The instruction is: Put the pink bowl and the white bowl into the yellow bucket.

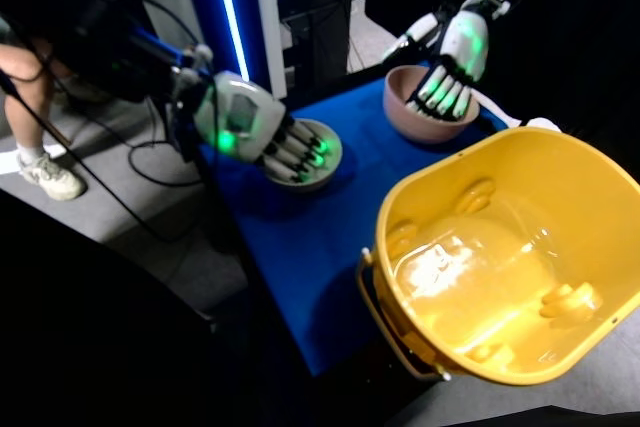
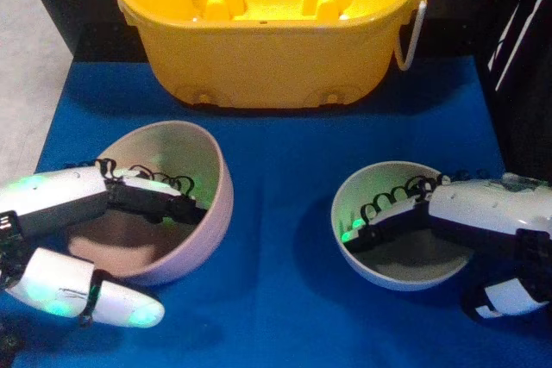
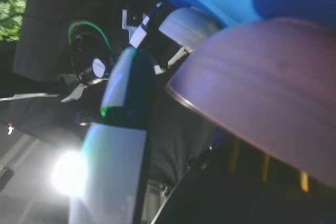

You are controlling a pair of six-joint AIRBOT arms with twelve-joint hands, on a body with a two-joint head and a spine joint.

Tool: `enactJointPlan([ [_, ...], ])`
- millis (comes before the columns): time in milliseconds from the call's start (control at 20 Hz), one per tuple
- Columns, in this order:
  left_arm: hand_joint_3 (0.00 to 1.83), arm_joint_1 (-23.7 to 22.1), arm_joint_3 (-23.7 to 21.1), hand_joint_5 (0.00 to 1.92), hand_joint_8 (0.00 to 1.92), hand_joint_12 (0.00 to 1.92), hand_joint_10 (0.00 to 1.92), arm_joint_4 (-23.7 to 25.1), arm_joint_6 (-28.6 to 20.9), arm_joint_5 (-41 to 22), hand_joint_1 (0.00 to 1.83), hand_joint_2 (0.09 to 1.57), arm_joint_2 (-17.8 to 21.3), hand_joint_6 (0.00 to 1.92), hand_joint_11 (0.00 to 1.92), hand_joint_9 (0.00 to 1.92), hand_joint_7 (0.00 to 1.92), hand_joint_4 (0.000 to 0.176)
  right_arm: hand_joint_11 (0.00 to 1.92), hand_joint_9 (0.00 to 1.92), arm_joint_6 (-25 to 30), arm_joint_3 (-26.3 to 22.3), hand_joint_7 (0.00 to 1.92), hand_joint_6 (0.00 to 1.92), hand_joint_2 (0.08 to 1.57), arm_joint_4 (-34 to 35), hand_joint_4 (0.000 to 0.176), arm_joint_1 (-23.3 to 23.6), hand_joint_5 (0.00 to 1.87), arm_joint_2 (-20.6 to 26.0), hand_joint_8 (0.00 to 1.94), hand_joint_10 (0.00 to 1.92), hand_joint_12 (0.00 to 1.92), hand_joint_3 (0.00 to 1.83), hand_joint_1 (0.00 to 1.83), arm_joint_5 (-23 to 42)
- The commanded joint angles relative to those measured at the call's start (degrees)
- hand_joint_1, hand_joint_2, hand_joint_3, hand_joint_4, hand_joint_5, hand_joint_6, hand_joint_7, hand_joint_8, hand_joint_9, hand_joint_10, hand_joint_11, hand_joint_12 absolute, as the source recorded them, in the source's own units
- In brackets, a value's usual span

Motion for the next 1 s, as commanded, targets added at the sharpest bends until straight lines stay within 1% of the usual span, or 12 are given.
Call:
enactJointPlan([
  [0,0.01,0.1,0.4,0.57,0.01,1.44,0.29,-2.9,-0.3,5.7,0.86,1.0,-0.9,0.02,0.0,0.35,0.49,0.0,0.0,0.4,0.3,0.1,0.48,0.03,0.95,0.1,0.0,-0.7,0.56,-1.5,0.03,0.03,1.14,0.01,0.99,-0.6],
  [50,0.01,0.2,0.7,0.61,0.01,1.5,0.31,-3.1,-0.3,5.7,0.92,1.02,-1.5,0.03,0.0,0.37,0.51,0.0,0.0,0.44,0.3,0.5,0.51,0.04,0.97,0.4,0.0,-1.6,0.59,-2.3,0.04,0.05,1.22,0.01,1.1,-1.2],
  [100,0.0,0.4,1.3,0.77,0.01,1.59,0.5,-3.4,-0.3,5.7,1.07,1.08,-2.6,0.01,0.03,0.37,0.61,0.0,0.22,0.59,0.3,1.1,0.73,0.15,1.03,1.9,0.0,-4.1,0.77,-3.5,0.15,0.46,1.32,0.0,1.41,-3.6],
  [150,0.0,0.4,1.5,0.84,0.03,1.58,0.63,-3.6,-0.3,5.6,1.11,1.17,-3.1,0.92,0.09,0.39,0.71,0.0,0.36,0.68,0.3,1.2,0.74,1.07,1.17,2.1,0.0,-6.2,0.81,-4.2,1.03,1.23,1.34,0.0,1.36,-6.5],
  [200,0.0,0.4,1.5,0.88,1.29,1.65,0.96,-3.9,-0.1,5.7,1.18,1.2,-3.3,1.17,0.27,0.53,0.73,0.0,0.48,0.55,0.3,1.1,0.59,1.5,1.27,3.1,0.0,-7.5,0.67,-4.6,1.35,1.46,1.82,0.0,1.46,-8.8],
  [250,0.0,0.6,1.3,0.84,1.19,1.66,1.42,-4.4,0.7,5.9,1.32,1.19,-3.3,1.17,0.37,0.62,0.86,0.0,0.52,0.57,0.3,1.0,0.61,1.54,1.27,3.7,0.0,-8.2,0.65,-4.7,1.31,1.45,1.83,0.0,1.46,-10.3],
  [350,0.0,2.1,0.5,0.71,1.29,1.64,1.58,-7.0,2.7,8.1,1.35,1.22,-2.6,1.16,0.43,0.66,0.86,0.0,0.54,0.65,0.3,0.7,0.64,1.53,1.25,3.8,0.0,-8.0,0.63,-4.4,1.25,1.41,1.84,0.0,1.47,-11.0],
  [700,0.0,5.0,-4.5,0.7,1.4,1.55,1.56,-14.4,8.5,19.3,1.35,1.23,3.7,1.17,0.5,0.72,0.77,0.0,0.61,0.72,2.7,-4.6,0.63,1.44,1.24,3.3,0.0,-6.3,0.61,1.5,1.26,1.38,1.79,0.0,1.47,-19.6],
  [750,0.0,5.6,-6.2,0.7,1.39,1.53,1.55,-14.4,10.1,21.9,1.35,1.22,6.1,1.18,0.56,0.73,0.77,0.0,0.8,0.93,3.1,-6.3,0.85,1.17,1.13,2.8,0.0,-5.5,0.83,3.4,0.98,1.13,1.6,0.0,1.49,-21.8],
  [800,0.0,5.9,-7.3,0.7,1.39,1.52,1.55,-14.4,11.2,23.2,1.35,1.22,7.6,1.18,0.56,0.73,0.77,0.0,0.81,0.94,3.1,-7.5,0.87,1.14,1.13,2.5,0.0,-4.8,0.85,4.5,0.95,1.11,1.59,0.0,1.49,-22.6],
  [850,0.0,6.3,-8.5,0.7,1.38,1.5,1.54,-14.4,12.7,24.5,1.35,1.22,9.0,1.17,0.57,0.73,0.78,0.0,0.68,0.81,3.1,-8.4,0.75,1.34,1.19,2.0,0.0,-4.0,0.73,5.3,1.13,1.27,1.7,0.0,1.48,-23.4],
  [950,0.0,7.7,-11.0,0.7,1.32,1.53,1.53,-14.4,14.6,28.8,1.34,1.22,12.5,1.24,0.5,0.7,0.81,0.0,0.58,0.71,3.1,-10.0,0.65,1.49,1.25,1.0,0.0,-1.6,0.68,6.0,1.34,1.49,1.47,0.0,1.33,-25.0],
])
